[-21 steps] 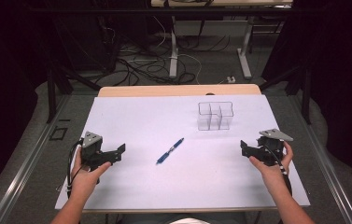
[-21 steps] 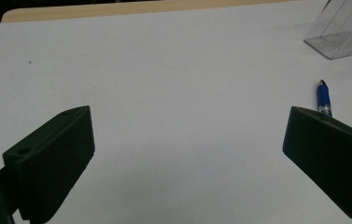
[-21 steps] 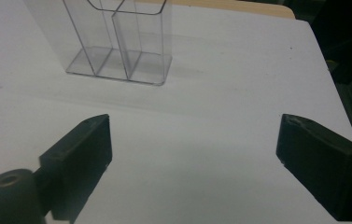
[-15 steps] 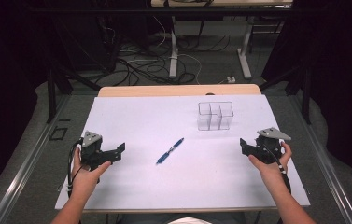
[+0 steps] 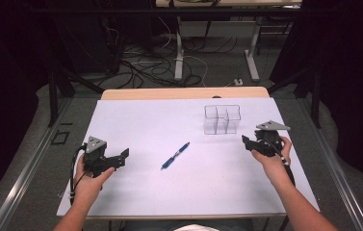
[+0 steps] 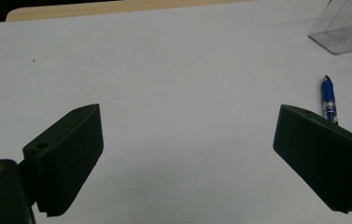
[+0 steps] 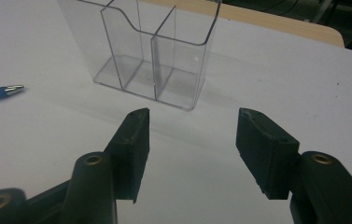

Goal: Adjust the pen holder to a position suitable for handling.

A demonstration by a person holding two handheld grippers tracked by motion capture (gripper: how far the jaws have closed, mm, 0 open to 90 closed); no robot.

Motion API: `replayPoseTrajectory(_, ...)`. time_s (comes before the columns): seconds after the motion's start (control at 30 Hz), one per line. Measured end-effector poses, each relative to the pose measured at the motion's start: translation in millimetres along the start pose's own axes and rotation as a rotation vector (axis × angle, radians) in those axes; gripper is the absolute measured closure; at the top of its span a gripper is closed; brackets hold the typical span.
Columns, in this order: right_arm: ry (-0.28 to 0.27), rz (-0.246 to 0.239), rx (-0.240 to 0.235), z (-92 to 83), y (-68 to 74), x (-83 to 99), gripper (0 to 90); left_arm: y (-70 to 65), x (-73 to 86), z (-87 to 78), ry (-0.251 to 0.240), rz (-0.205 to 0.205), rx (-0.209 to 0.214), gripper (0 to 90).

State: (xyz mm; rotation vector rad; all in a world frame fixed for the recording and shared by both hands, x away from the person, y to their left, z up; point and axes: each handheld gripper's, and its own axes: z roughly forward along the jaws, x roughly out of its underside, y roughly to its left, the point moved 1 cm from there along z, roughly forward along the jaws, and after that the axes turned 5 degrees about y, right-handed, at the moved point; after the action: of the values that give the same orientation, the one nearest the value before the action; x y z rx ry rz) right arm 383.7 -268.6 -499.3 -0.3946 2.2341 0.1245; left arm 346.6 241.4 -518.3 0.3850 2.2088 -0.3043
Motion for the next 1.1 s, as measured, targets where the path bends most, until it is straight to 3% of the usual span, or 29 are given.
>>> replayPoseTrajectory(0.37,0.017,-0.031,0.073,17.0,-14.9,-36.8,47.8,1.8,1.5,-0.6,-0.008,-0.009,-0.002,13.8)
replayPoseTrajectory(0.5,-0.014,-0.033,0.052,28.6,-21.1,-41.8,54.1,2.1,1.7,-0.5,-0.006,-0.010,-0.002,14.3)
replayPoseTrajectory(0.7,0.002,-0.028,0.062,46.2,-27.1,-44.1,62.8,2.4,2.7,0.4,0.011,-0.007,0.001,14.6)
replayPoseTrajectory(0.93,-0.001,-0.059,0.070,62.3,-32.1,-45.2,72.3,3.9,3.4,1.1,0.014,-0.011,0.002,14.6)
replayPoseTrajectory(1.1,-0.022,-0.021,0.033,74.4,-37.3,-44.4,80.0,4.6,3.6,0.7,0.013,-0.017,0.002,14.7)
